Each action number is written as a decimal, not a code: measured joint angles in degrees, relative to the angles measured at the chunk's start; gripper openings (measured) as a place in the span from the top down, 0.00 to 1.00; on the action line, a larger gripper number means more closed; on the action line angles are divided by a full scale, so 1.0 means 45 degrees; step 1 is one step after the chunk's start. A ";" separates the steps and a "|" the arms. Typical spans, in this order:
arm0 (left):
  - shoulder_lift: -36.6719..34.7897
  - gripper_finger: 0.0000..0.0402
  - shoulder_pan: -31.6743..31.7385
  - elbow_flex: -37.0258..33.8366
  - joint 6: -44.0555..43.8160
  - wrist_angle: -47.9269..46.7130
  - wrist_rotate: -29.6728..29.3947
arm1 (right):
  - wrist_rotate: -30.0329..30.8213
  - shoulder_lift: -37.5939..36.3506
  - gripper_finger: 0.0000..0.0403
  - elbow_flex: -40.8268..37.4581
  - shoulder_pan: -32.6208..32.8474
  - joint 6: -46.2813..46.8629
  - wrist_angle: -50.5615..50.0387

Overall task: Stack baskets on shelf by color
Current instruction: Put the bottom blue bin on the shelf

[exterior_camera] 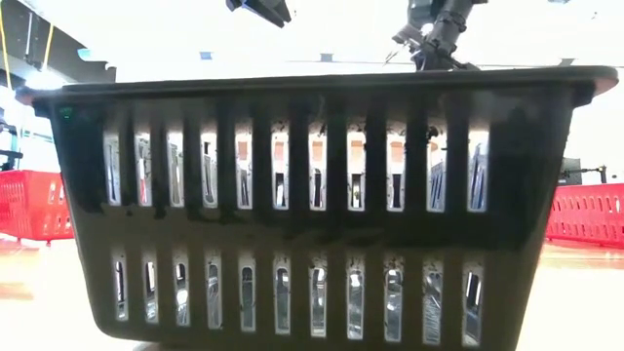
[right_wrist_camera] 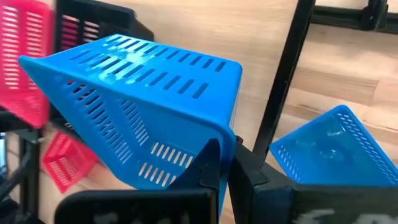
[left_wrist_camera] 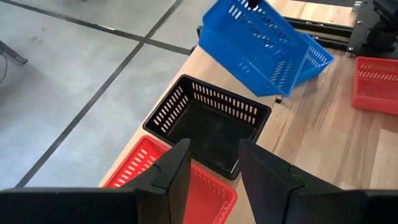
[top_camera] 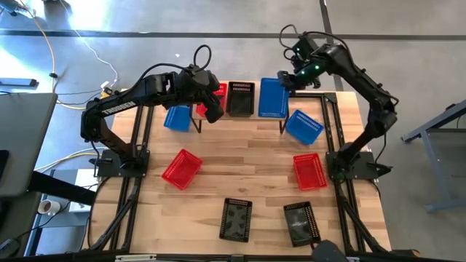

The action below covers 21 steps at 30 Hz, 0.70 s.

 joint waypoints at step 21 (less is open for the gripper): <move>0.0000 0.68 0.0000 0.0002 0.0335 0.0000 0.0000 | 0.0636 0.1075 0.99 0.0000 0.0063 -0.1075 0.0419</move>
